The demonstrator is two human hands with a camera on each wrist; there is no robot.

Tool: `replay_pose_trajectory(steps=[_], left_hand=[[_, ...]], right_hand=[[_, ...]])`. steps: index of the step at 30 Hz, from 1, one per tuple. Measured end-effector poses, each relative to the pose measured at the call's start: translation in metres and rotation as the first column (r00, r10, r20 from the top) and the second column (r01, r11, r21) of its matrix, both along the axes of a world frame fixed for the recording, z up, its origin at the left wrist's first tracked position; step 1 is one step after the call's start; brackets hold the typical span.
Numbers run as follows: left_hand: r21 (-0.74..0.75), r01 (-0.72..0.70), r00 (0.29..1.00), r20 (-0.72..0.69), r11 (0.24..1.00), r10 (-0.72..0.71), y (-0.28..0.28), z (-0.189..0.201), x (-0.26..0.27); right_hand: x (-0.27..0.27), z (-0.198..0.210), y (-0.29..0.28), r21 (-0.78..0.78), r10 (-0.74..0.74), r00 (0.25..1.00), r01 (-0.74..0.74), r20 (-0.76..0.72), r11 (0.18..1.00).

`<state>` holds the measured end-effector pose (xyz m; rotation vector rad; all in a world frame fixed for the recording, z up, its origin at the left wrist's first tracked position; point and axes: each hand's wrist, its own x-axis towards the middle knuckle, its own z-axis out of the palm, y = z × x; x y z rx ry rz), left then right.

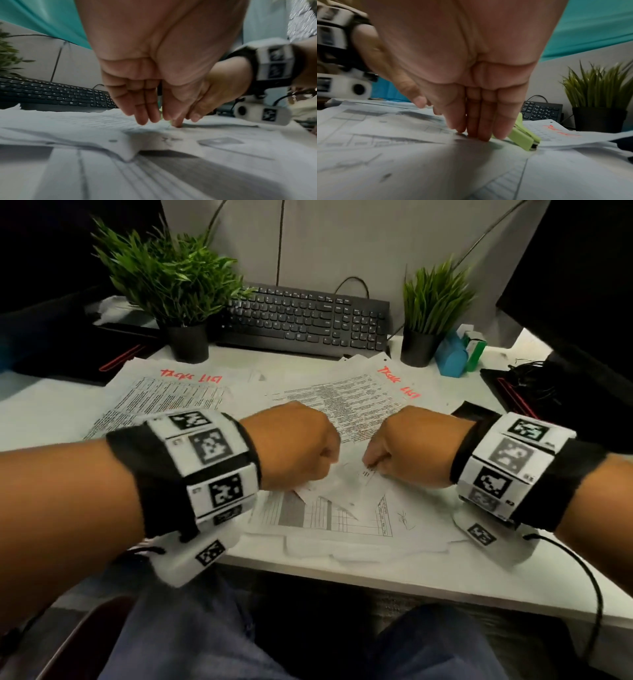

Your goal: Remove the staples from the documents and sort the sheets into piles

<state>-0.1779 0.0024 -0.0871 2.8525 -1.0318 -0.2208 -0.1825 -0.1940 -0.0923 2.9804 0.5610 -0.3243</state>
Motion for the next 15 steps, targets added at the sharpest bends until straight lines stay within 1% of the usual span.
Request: replay_pose_trajectory(steps=[2, 6, 9, 12, 15], left_hand=[[0.036, 0.039, 0.999, -0.022, 0.999, -0.038, -0.019, -0.005, 0.017], [-0.002, 0.074, 0.993, -0.093, 0.997, -0.074, -0.037, -0.012, 0.043], [-0.033, 0.056, 0.985, -0.16, 0.998, -0.061, -0.038, -0.017, 0.054], [-0.059, 0.051, 0.972, -0.227, 0.997, -0.064, -0.036, -0.018, 0.057], [-0.076, 0.08, 0.973, -0.211, 0.994, -0.094, -0.034, -0.021, 0.059]], right_hand=[[-0.002, -0.006, 0.0, -0.086, 0.056, 0.998, -0.056, 0.001, 0.995], [-0.002, -0.005, -0.004, -0.134, 0.11, 0.994, -0.108, 0.006, 0.985], [0.0, -0.005, -0.004, -0.118, 0.099, 0.995, -0.1, -0.011, 0.988], [0.002, -0.005, -0.004, -0.041, 0.061, 0.998, -0.062, -0.011, 0.997], [0.002, -0.004, -0.003, -0.034, 0.055, 0.998, -0.056, -0.017, 0.998]])
